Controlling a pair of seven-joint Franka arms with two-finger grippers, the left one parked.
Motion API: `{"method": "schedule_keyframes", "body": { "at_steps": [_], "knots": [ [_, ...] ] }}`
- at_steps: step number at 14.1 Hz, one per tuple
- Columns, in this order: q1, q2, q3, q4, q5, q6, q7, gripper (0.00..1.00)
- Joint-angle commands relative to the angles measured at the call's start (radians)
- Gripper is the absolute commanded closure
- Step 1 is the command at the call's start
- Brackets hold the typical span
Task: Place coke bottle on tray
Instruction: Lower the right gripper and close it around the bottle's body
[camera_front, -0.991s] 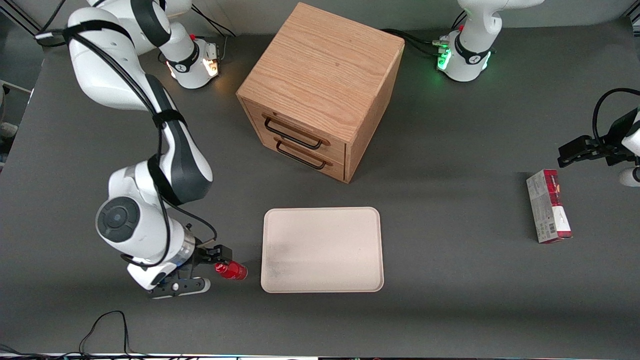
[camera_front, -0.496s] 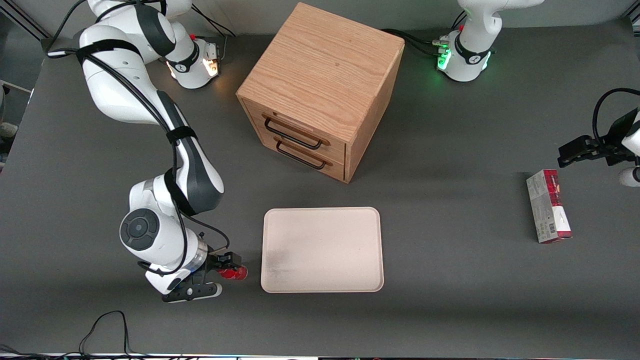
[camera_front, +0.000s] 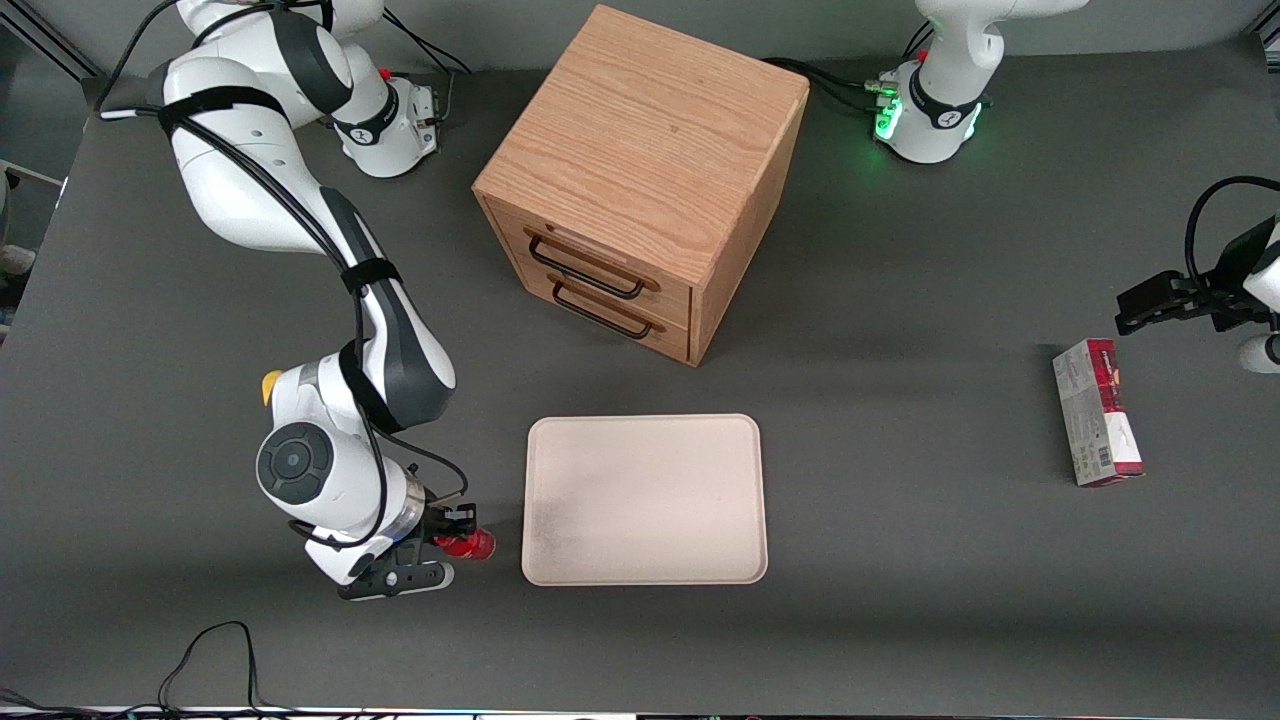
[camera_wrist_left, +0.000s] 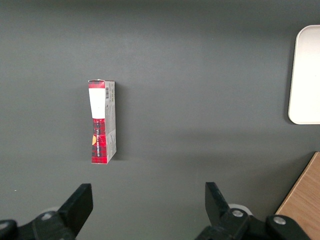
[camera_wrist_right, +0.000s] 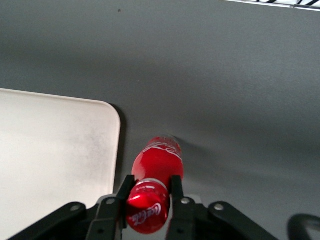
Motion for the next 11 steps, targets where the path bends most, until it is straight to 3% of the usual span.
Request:
{"method": "schedule_keyframes", "body": {
  "at_steps": [1, 4, 6, 11],
  "knots": [
    [-0.006, -0.013, 0.011, -0.012, 0.021, -0.023, 0.057, 1.0],
    [-0.004, -0.036, 0.009, -0.011, 0.022, -0.021, 0.109, 1.0],
    [-0.004, -0.127, -0.002, -0.026, 0.022, -0.029, 0.112, 1.0],
    [0.013, -0.328, -0.081, -0.071, 0.013, -0.199, 0.112, 1.0]
  ]
}}
